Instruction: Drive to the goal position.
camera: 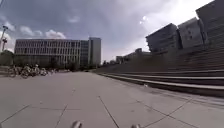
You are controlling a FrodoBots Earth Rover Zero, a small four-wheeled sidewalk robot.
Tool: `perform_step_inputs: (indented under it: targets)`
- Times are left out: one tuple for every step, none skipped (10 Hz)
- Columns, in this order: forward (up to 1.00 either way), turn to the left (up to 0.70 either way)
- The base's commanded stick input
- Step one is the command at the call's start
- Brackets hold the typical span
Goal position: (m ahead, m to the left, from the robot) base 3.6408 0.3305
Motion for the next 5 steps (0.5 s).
perform_step_inputs:
  targets:
    - [0.0, 0.7]
    - [0.0, 0.63]
    - [0.0, 0.0]
    - [0.0, 0.0]
    - [0.0, 0.0]
